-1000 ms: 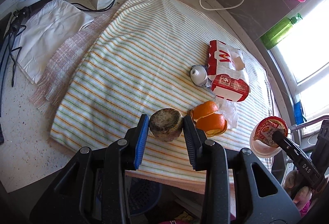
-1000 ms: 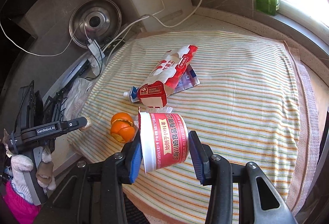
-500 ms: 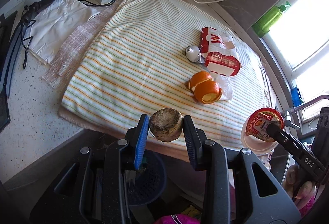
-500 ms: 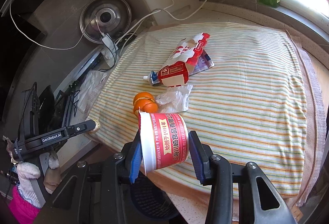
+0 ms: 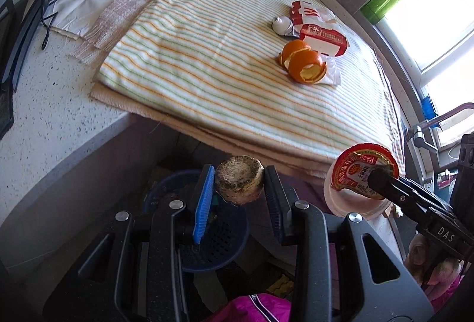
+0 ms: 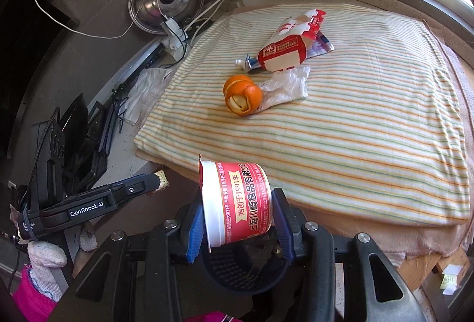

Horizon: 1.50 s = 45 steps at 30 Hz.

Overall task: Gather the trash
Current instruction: 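Lift the lid and cup off the towel and carry them down toward the basket, then open both tools over the blue basket to drop lid and cup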

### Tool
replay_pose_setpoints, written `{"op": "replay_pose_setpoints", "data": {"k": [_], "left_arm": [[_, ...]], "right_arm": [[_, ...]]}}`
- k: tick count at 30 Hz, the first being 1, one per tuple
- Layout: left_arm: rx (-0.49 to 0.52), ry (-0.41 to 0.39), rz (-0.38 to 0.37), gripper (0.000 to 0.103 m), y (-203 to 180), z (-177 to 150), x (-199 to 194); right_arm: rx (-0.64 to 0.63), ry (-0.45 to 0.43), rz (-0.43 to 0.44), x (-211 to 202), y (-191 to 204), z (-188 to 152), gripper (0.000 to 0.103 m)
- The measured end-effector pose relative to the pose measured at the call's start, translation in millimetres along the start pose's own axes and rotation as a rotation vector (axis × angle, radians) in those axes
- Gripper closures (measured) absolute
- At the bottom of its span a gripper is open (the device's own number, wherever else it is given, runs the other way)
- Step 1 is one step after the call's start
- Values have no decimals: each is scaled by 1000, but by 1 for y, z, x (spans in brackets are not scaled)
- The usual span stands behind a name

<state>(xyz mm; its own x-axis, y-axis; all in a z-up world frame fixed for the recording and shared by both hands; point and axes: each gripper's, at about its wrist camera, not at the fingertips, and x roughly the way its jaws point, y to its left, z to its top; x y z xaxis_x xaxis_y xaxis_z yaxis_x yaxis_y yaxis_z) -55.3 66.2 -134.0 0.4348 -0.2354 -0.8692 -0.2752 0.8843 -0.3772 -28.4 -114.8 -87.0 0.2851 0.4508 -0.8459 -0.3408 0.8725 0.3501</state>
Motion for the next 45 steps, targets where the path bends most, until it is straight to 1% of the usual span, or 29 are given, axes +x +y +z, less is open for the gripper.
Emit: {"op": "replay_pose_setpoints", "data": {"k": [8,13,18,25,33,45], "left_arm": [[-8,56,20,69,19,-30,9],[-33,101,21,69,35,-47,19],[-49,145,31,69,49,-62,32],[-46,205,53,69,59,-79,54],[-41,266,84,69,67,-92,78],[-47,286,119,69,69,-96,91]], "right_arm": [[-6,58,-3,20,15,-30,60],[0,104,-8,38,17,-46,60],[5,139,-17,54,20,-58,60],[2,183,-38,76,20,-73,59],[0,221,-70,91,15,-88,59],[-28,262,-111,110,12,-100,59]]}}
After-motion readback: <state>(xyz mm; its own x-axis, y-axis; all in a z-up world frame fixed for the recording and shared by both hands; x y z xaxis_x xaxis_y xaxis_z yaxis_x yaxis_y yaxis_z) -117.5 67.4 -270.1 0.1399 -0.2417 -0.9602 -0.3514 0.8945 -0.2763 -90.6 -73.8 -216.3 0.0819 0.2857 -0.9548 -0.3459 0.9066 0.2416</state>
